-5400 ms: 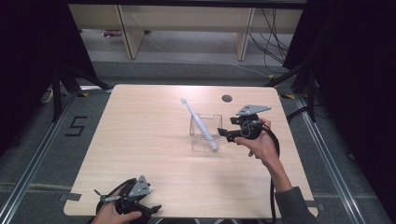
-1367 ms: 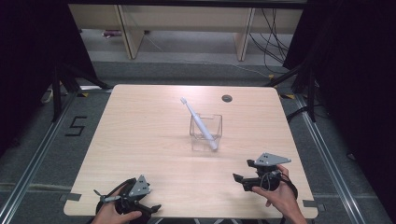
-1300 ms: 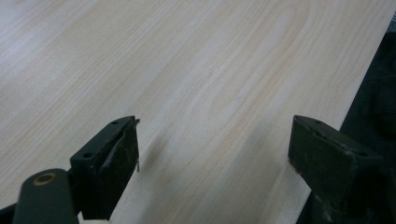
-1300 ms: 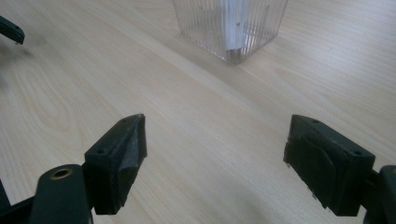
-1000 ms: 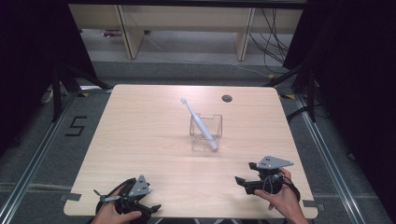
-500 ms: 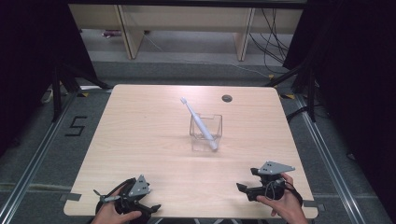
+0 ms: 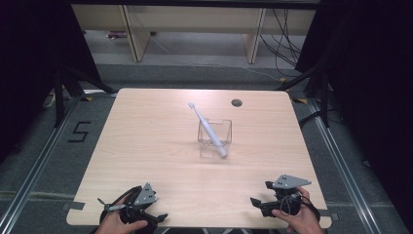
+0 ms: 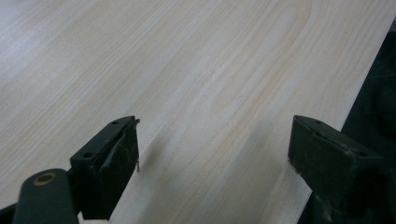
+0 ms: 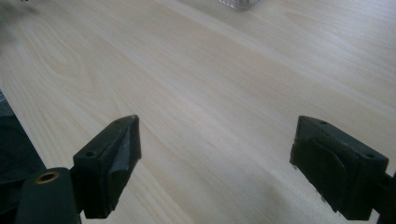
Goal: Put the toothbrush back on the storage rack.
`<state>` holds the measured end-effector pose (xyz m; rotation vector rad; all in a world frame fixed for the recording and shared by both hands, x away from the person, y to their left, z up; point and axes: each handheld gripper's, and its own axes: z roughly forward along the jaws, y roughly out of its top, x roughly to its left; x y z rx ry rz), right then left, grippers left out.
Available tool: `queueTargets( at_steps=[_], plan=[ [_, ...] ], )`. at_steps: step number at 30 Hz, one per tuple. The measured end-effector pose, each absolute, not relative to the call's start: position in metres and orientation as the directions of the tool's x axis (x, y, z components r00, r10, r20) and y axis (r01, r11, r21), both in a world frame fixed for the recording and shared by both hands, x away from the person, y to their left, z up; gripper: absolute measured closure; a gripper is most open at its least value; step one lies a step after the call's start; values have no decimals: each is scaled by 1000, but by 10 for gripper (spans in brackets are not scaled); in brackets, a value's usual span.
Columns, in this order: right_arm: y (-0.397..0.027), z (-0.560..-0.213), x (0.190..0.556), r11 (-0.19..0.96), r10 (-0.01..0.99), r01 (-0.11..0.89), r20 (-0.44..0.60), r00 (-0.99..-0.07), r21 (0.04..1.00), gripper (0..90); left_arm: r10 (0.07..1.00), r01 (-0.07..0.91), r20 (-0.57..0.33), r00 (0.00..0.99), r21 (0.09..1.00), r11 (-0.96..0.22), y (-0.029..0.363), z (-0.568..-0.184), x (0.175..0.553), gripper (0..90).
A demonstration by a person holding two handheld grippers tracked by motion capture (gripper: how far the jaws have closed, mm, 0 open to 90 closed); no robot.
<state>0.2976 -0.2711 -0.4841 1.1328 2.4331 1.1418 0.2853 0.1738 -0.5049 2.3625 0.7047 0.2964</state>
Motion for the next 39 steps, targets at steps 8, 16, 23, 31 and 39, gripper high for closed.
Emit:
queueTargets(
  at_steps=[8,16,23,31,39],
  plan=[
    [-275,-487,293,386,726,576,148,-672,720,161,551,412,26,834,635,-654,174,-505,286,156],
    [-277,-488,290,400,727,555,116,-676,729,162,552,410,28,833,639,-651,174,-505,286,156],
    [-278,-491,287,392,732,567,128,-669,724,162,551,411,28,834,635,-654,174,-505,286,156],
    [-278,-493,283,440,741,555,64,-668,706,163,556,409,32,831,642,-649,174,-505,285,156],
    [-276,-496,281,463,727,549,56,-685,696,163,556,409,32,830,643,-648,174,-504,285,156]
  ],
)
